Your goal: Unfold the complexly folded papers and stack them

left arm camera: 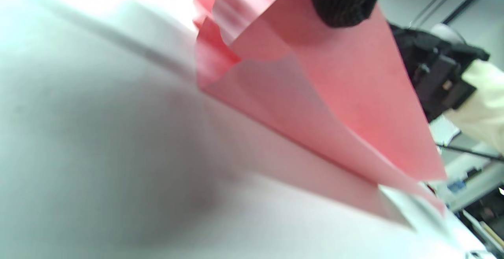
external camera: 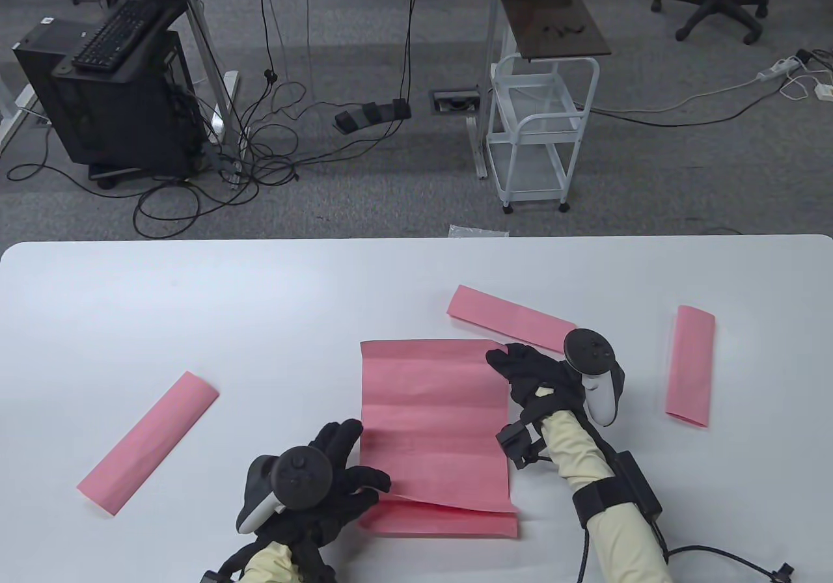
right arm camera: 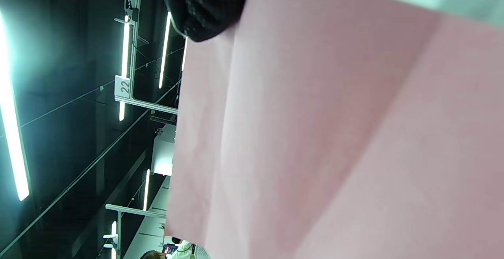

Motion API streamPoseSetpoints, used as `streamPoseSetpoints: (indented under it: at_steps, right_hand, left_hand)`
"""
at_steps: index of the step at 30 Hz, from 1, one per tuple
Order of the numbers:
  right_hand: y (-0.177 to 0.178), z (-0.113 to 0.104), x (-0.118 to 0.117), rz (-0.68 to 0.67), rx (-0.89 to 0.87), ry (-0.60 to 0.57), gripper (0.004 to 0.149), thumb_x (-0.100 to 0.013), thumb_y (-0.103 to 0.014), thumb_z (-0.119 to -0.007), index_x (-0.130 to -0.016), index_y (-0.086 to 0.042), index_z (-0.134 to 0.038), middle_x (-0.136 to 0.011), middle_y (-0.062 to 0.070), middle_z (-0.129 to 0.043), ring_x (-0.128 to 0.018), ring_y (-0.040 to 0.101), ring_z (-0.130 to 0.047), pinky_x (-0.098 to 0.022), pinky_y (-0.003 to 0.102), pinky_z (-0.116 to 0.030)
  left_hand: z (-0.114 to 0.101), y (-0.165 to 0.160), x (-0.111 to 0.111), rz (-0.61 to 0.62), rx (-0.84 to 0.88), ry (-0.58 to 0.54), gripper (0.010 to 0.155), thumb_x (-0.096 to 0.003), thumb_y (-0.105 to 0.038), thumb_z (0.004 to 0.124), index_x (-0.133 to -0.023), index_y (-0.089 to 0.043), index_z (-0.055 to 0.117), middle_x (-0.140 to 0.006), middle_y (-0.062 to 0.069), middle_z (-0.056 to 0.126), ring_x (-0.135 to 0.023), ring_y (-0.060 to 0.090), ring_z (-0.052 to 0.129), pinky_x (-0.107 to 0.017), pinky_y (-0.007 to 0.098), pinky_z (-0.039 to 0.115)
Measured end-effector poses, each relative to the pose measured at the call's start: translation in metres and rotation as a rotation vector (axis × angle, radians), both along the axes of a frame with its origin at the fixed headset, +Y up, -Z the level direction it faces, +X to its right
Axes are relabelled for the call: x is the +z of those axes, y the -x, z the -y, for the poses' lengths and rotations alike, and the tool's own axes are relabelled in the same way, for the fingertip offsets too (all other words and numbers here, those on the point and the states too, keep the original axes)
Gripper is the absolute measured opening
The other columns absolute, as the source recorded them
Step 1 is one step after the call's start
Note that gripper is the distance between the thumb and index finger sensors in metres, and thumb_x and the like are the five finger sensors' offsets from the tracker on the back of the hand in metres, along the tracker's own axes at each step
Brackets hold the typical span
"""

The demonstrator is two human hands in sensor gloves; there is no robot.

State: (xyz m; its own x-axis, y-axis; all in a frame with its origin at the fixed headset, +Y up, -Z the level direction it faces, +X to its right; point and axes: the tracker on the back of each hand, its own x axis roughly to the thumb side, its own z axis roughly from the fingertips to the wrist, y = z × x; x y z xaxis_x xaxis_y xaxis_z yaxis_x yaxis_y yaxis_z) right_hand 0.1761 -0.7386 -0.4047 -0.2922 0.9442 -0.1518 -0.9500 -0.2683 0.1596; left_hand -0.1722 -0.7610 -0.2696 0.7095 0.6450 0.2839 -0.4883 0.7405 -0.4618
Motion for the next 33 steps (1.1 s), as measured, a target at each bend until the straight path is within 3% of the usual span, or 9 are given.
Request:
streamPoseSetpoints:
  at_steps: [8, 11, 13, 16, 20, 22, 23, 27, 33]
  right_hand:
    - [0.005, 0.011, 0.000, -0.020, 0.040, 0.016, 0.039, -0.048, -0.032, -0.076, -0.075, -0.005, -0.087, -0.055, 0.008, -0.096, -0.069, 0.032, -0.088, -0.073, 0.062, -0.037]
    - [0.006, 0.013, -0.001, -0.021, 0.040, 0.023, 0.039, -0.048, -0.032, -0.076, -0.075, -0.005, -0.087, -0.055, 0.008, -0.096, -0.069, 0.033, -0.088, -0.073, 0.062, -0.037]
    - [0.007, 0.014, -0.002, -0.026, 0.043, 0.028, 0.039, -0.048, -0.032, -0.076, -0.075, -0.005, -0.087, -0.056, 0.008, -0.096, -0.070, 0.033, -0.088, -0.073, 0.063, -0.037]
    - [0.009, 0.017, -0.003, -0.021, 0.054, 0.037, 0.040, -0.049, -0.032, -0.076, -0.078, -0.006, -0.086, -0.060, 0.009, -0.096, -0.072, 0.034, -0.086, -0.074, 0.062, -0.036]
    - [0.011, 0.023, -0.004, -0.033, 0.076, 0.071, 0.046, -0.051, -0.032, -0.073, -0.092, -0.012, -0.078, -0.088, 0.014, -0.086, -0.093, 0.039, -0.068, -0.075, 0.061, -0.024]
    - [0.015, 0.026, -0.001, -0.120, 0.111, 0.113, 0.064, -0.052, -0.036, -0.071, -0.110, -0.031, -0.043, -0.119, 0.009, -0.026, -0.106, 0.032, -0.002, -0.071, 0.053, 0.003]
    - [0.016, 0.024, 0.002, -0.141, 0.152, 0.092, 0.073, -0.052, -0.039, -0.071, -0.109, -0.038, -0.026, -0.117, -0.001, -0.002, -0.101, 0.023, 0.014, -0.068, 0.048, 0.011]
    - [0.035, 0.010, 0.028, -0.312, 0.425, -0.099, 0.081, -0.049, -0.045, -0.072, -0.105, -0.043, -0.013, -0.113, -0.014, 0.008, -0.099, 0.014, 0.020, -0.067, 0.046, 0.014]
    - [0.082, 0.023, 0.100, -0.779, 0.786, -0.153, 0.078, -0.049, -0.049, -0.072, -0.109, -0.037, -0.024, -0.115, -0.014, 0.004, -0.099, 0.012, 0.019, -0.065, 0.047, 0.016]
  left_hand:
    - [0.012, -0.007, 0.000, 0.057, -0.020, 0.120, 0.064, -0.0562, -0.058, 0.056, -0.093, -0.013, 0.083, -0.122, 0.002, 0.014, -0.103, 0.037, -0.011, -0.068, 0.058, -0.005]
    - [0.014, -0.014, -0.002, 0.073, -0.100, 0.109, 0.048, -0.0579, -0.047, 0.065, -0.093, -0.019, 0.081, -0.122, 0.000, 0.016, -0.104, 0.036, -0.010, -0.067, 0.058, -0.005]
    - [0.020, -0.019, -0.001, 0.099, -0.168, 0.119, 0.046, -0.0579, -0.042, 0.068, -0.101, -0.027, 0.068, -0.121, 0.000, 0.010, -0.103, 0.036, -0.010, -0.067, 0.059, -0.005]
    - [0.033, -0.026, -0.001, 0.133, -0.280, 0.191, 0.067, -0.0580, -0.046, 0.068, -0.112, -0.036, 0.029, -0.117, -0.001, -0.004, -0.102, 0.036, -0.014, -0.067, 0.059, -0.006]
    - [0.048, -0.030, 0.000, 0.169, -0.473, 0.237, 0.082, -0.0556, -0.063, 0.058, -0.107, -0.039, -0.002, -0.108, -0.006, -0.024, -0.098, 0.033, -0.025, -0.064, 0.059, -0.012]
    - [0.050, -0.030, 0.000, 0.179, -0.483, 0.259, 0.083, -0.0548, -0.068, 0.053, -0.104, -0.040, -0.009, -0.104, -0.008, -0.030, -0.094, 0.031, -0.030, -0.061, 0.057, -0.015]
    - [0.051, -0.030, 0.000, 0.174, -0.486, 0.264, 0.084, -0.0542, -0.069, 0.053, -0.103, -0.041, -0.009, -0.103, -0.009, -0.030, -0.094, 0.030, -0.031, -0.061, 0.056, -0.015]
    - [0.052, -0.030, 0.000, 0.178, -0.499, 0.275, 0.087, -0.0509, -0.072, 0.053, -0.101, -0.043, -0.012, -0.101, -0.011, -0.033, -0.092, 0.028, -0.034, -0.061, 0.055, -0.017]
    - [0.051, -0.031, 0.001, 0.182, -0.512, 0.284, 0.091, -0.0482, -0.074, 0.054, -0.099, -0.043, -0.015, -0.099, -0.012, -0.035, -0.091, 0.027, -0.036, -0.060, 0.054, -0.019]
